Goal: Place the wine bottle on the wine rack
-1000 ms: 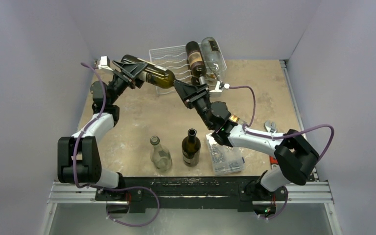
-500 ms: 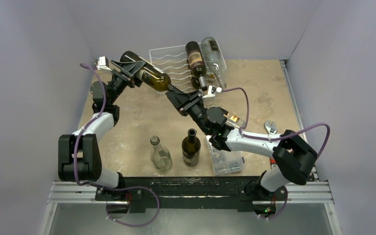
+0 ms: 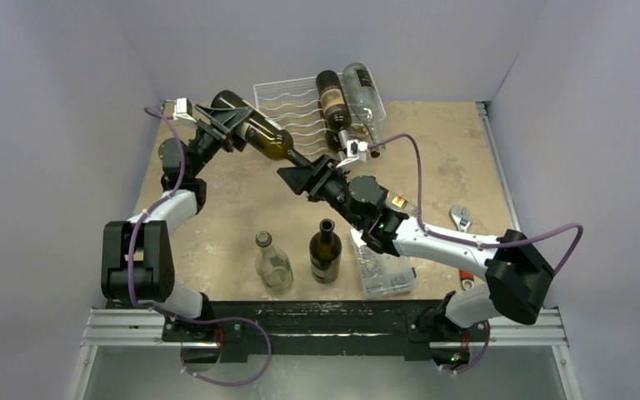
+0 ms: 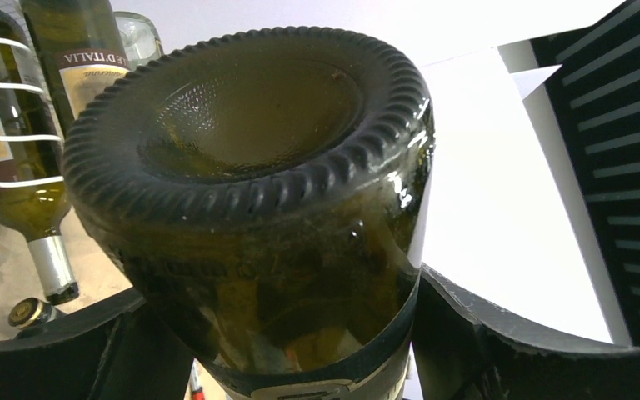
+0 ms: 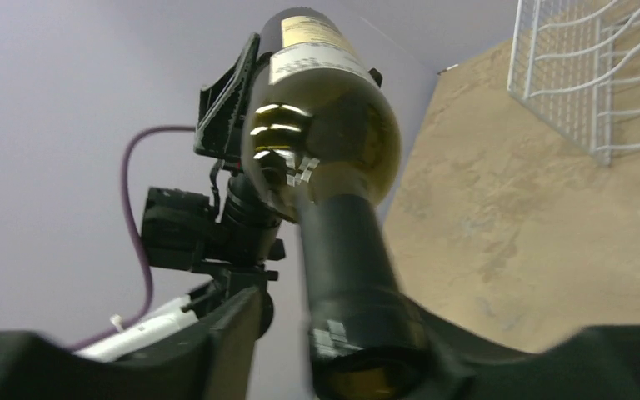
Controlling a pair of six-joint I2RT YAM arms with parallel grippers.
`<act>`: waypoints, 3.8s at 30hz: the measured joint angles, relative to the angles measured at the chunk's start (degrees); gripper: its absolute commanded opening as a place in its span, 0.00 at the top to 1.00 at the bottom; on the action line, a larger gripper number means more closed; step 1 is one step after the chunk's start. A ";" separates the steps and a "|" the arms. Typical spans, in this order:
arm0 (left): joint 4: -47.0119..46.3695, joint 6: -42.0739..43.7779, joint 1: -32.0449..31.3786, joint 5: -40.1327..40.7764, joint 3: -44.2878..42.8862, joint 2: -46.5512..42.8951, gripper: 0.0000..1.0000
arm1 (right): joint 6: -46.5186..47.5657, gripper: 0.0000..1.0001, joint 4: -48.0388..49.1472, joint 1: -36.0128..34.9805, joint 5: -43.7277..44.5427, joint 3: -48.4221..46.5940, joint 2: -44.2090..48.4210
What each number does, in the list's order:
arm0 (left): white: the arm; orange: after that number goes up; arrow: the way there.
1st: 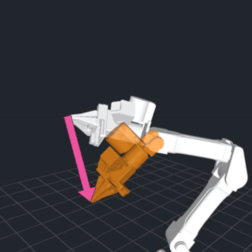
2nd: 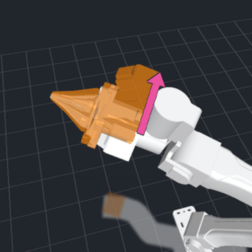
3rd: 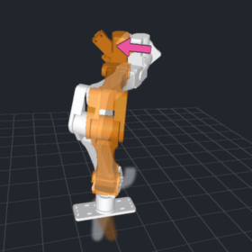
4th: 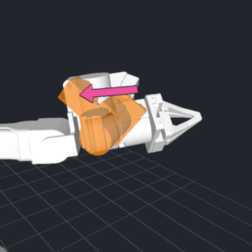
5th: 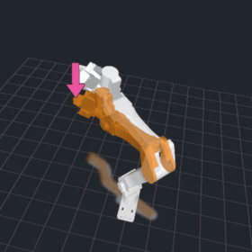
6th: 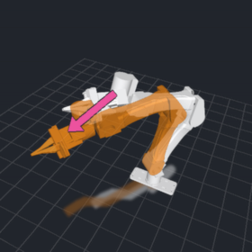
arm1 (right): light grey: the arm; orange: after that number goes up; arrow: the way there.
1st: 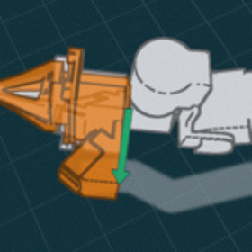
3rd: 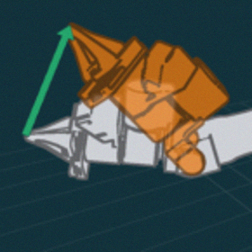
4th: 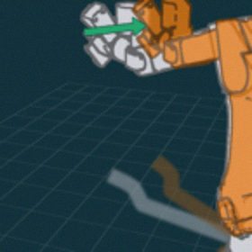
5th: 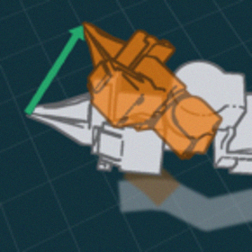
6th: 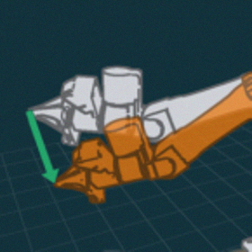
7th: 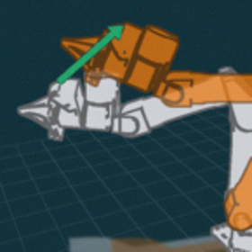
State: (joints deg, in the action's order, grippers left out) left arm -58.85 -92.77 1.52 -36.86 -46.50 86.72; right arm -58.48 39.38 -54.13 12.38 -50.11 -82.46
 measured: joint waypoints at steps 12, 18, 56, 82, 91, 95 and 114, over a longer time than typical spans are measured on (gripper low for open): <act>5.77 3.74 -0.33 -0.22 0.02 -1.70 1.00 | 22.08 0.05 -28.81 0.09 -0.37 -15.63 0.94; 9.92 8.94 -0.81 -1.53 0.00 -3.06 1.00 | 31.50 0.09 -39.34 1.92 -3.08 -24.92 -1.22; 20.63 16.52 -2.27 -0.33 -3.45 -3.06 0.87 | 47.82 1.00 -64.15 4.90 -13.64 -42.86 -16.94; 52.92 29.75 0.24 -3.45 -13.79 -7.74 0.00 | 31.93 1.00 -47.98 12.11 -13.05 -25.44 -8.63; 58.66 34.12 1.09 -1.90 -15.93 -8.55 0.00 | 33.53 1.00 -54.53 12.61 -12.59 -25.62 -8.52; 62.23 37.64 1.09 -0.28 -16.96 -11.47 0.00 | 34.45 1.00 -58.45 12.52 -11.78 -24.04 -6.88; 76.56 63.08 -1.05 19.82 -25.14 -26.67 0.02 | 34.12 1.00 -62.36 12.46 -7.04 -17.88 -3.08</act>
State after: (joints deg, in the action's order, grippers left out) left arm 17.72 -29.69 0.47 -17.04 -71.64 60.05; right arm -24.36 -22.98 -41.67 5.34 -67.99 -85.54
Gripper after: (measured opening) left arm 0.992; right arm 0.352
